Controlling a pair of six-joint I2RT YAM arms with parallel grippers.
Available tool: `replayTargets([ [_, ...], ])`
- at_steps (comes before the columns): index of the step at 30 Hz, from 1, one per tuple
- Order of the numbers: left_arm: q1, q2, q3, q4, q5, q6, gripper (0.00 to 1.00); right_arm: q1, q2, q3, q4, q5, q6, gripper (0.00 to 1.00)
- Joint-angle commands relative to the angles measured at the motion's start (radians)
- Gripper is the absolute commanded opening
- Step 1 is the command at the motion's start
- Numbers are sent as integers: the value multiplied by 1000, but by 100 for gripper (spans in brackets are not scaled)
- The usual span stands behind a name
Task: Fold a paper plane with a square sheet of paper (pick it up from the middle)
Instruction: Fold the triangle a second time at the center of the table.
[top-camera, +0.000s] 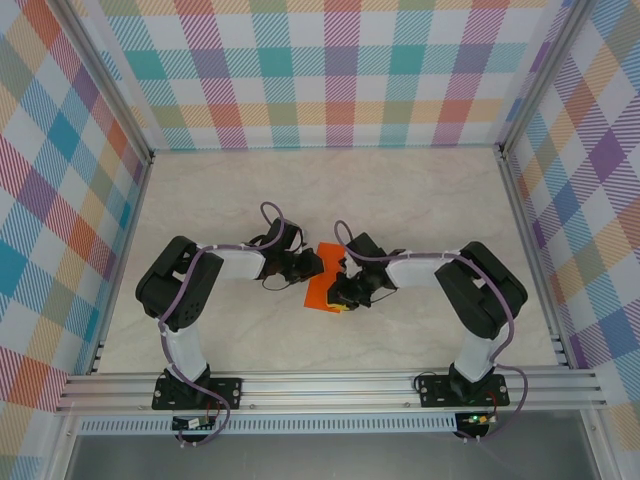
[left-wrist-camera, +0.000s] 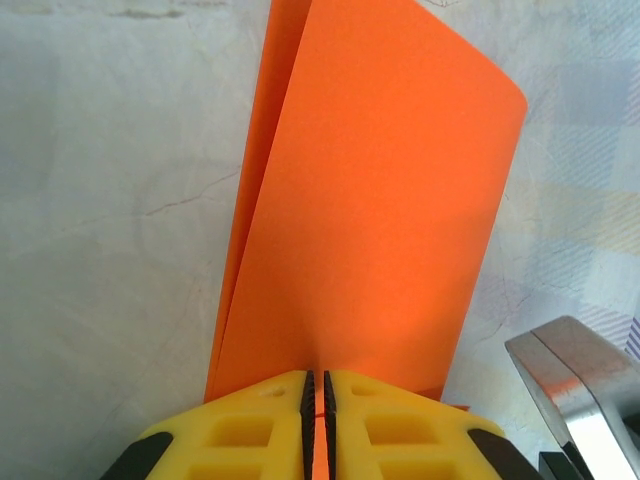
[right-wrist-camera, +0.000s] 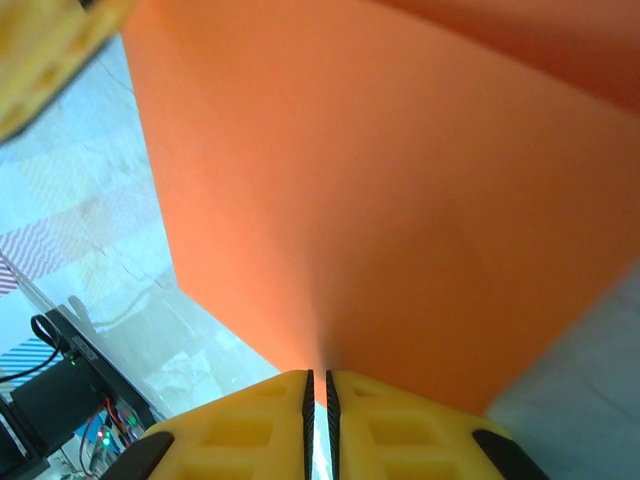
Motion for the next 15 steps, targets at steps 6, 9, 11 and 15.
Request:
replayTargets([
  [6,0,57,-35,-72,-68,7,14,9,-64,-111,-69,-16,14,15],
  [9,0,57,-30,-73,-65,7,14,7,-88,-137,-77,3,16,16],
  [11,0,56,-26,-73,-65,8,14,6,-98,-140,-83,6,16,16],
  [15,0,54,-25,-72,-59,10,14,6,-138,-112,-54,3,30,16],
])
